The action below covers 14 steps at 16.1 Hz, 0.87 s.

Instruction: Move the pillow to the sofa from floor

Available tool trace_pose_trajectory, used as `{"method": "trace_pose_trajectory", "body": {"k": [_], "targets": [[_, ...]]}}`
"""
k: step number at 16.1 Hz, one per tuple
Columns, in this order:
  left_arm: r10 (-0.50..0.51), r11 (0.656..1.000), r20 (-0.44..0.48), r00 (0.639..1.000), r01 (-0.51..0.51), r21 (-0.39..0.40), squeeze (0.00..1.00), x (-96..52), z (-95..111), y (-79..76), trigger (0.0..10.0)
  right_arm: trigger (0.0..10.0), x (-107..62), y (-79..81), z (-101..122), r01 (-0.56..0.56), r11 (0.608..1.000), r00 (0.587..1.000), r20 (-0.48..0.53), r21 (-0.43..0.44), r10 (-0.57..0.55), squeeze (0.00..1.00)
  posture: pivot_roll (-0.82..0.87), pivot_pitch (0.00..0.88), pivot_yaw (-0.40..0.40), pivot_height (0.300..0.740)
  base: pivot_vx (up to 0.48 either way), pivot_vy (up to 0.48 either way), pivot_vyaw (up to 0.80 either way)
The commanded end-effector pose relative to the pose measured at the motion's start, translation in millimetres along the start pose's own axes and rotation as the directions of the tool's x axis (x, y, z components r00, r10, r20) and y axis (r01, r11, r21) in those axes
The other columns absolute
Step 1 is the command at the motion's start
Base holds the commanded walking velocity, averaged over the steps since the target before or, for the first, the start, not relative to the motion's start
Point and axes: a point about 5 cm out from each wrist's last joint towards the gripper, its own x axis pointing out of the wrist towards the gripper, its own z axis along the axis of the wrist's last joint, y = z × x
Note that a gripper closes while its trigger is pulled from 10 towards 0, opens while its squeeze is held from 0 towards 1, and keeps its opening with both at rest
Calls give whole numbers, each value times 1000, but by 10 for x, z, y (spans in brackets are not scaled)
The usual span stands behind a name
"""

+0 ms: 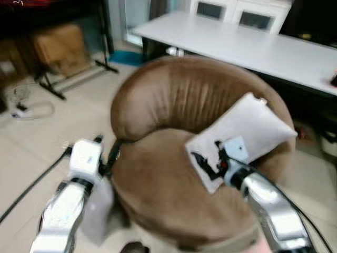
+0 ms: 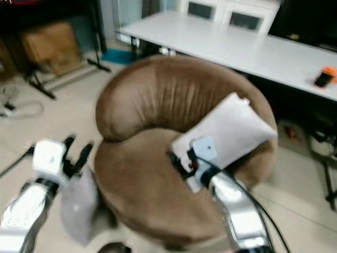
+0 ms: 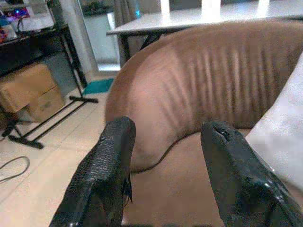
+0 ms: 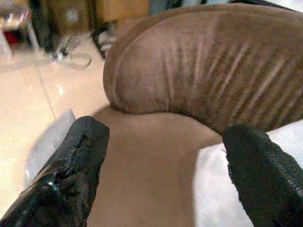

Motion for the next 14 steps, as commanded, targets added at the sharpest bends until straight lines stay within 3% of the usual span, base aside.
{"method": "trace_pose_trajectory", "body": {"k": [1, 3, 6, 14], "targets": [[1, 1000, 28, 1000, -2, 17, 0, 52, 74, -2, 10000, 10000, -8, -106, -11, 70, 997, 997, -19, 43, -69, 0, 13, 0, -51, 740, 0, 274, 0], [6, 1000, 29, 1000, -7, 23, 0, 56, 75, 11, 10000, 10000, 14, -156, -60, 149, 988, 988, -52, 43, -146, 0, 12, 0, -47, 740, 0, 272, 0], [49, 998, 34, 998, -50, 40, 0, 77, 83, 88, 10000, 10000, 0, -166, -71, 224, 966, 975, -43, 127, -220, 0, 8, 0, -37, 740, 0, 273, 0], [79, 997, 42, 996, -80, 20, 0, 59, 91, 106, 10000, 10000, 20, -162, -44, 218, 966, 976, -45, 142, -214, 0, 21, 0, -54, 740, 0, 274, 0]]}}
